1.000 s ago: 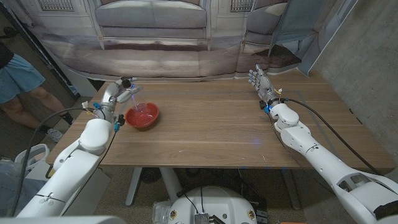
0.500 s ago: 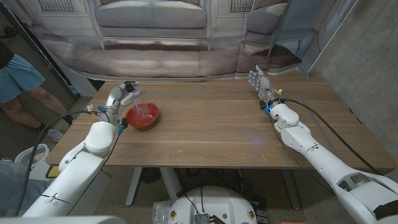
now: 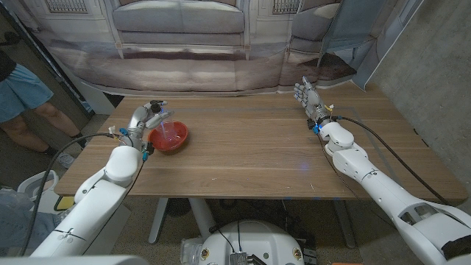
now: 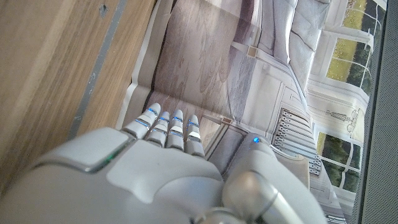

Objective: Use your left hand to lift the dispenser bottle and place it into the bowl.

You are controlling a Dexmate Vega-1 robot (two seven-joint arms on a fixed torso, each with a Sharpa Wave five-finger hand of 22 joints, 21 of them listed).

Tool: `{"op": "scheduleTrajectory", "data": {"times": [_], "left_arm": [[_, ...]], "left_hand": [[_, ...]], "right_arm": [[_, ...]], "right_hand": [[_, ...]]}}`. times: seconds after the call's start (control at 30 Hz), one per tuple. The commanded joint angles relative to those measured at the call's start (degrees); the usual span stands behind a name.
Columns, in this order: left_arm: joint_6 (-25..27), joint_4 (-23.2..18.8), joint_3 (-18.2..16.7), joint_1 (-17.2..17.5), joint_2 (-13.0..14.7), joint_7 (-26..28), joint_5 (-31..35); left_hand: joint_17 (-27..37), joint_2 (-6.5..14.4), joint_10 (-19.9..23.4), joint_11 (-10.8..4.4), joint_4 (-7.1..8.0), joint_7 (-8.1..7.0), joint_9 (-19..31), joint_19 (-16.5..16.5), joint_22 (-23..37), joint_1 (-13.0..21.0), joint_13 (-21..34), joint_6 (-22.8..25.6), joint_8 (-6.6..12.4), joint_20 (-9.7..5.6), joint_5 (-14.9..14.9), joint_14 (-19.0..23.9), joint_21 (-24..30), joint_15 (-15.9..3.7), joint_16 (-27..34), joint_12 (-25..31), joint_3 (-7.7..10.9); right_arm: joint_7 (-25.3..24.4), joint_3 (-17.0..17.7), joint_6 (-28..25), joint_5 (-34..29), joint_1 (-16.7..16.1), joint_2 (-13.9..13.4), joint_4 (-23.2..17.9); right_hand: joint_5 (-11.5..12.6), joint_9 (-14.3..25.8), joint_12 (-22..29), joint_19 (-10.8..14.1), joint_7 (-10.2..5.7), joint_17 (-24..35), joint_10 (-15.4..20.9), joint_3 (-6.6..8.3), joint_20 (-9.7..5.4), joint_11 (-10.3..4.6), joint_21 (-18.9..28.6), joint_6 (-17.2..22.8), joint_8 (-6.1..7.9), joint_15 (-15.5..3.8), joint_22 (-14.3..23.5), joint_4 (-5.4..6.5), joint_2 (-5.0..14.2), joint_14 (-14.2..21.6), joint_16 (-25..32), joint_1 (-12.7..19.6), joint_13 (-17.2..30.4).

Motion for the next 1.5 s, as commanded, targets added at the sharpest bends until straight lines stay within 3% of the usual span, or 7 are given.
{"op": "scheduleTrajectory", "data": {"times": [0.03, 0.63, 1.5], "left_arm": [[1.0, 0.8, 1.1, -0.1, -0.5, 0.5, 0.5], [3.1, -0.3, 0.5, 0.8, -0.5, 0.6, 0.8], [2.5, 0.0, 0.1, 0.1, -0.4, -0.9, -0.1]], "left_hand": [[0.3, 0.7, -0.1, -0.02, -0.02, 0.02, 0.1, -0.4, 0.3, 0.5, 0.3, -0.2, 0.29, 0.06, 0.3, 0.6, 0.3, -2.69, -0.1, -0.4, 0.42], [0.3, 0.7, -0.2, 0.04, 0.01, -0.06, 0.0, -0.7, 0.3, 0.4, 0.5, -0.3, 0.20, 0.11, 0.3, 0.4, 0.4, -2.61, -0.2, -0.6, 0.50], [0.5, -0.8, -1.8, 0.07, 0.92, -0.15, -0.1, -2.7, 0.3, -1.8, 0.7, -2.2, -0.72, 0.84, -0.2, -1.8, 0.0, -1.89, -0.9, -1.3, -0.73]], "right_arm": [[-0.3, 0.2, -0.5, -0.1, 0.1, -0.4, -0.2], [0.9, -0.4, -0.1, -0.1, 1.1, 0.4, 2.3], [0.6, -0.7, -1.2, -0.3, 1.6, 0.2, 1.7]], "right_hand": [[-0.3, 0.2, -0.1, 0.4, -0.06, 0.3, 0.4, -0.14, -0.01, -0.06, 0.0, 0.3, -0.08, -0.11, 0.2, -0.23, 0.55, 0.5, 0.0, 0.0, 0.2], [-0.3, 0.2, -0.1, 0.5, -0.08, 0.3, 0.4, -0.20, -0.02, -0.11, 0.0, 0.3, -0.08, -0.08, 0.2, -0.29, 0.59, 0.5, 0.0, -0.1, 0.2], [-0.3, 0.2, -0.2, 0.4, -0.29, 0.3, 0.5, -0.30, 0.10, -0.10, -0.1, 0.3, -0.08, -0.12, 0.2, -0.38, 0.65, 0.5, 0.0, -0.1, 0.2]]}}
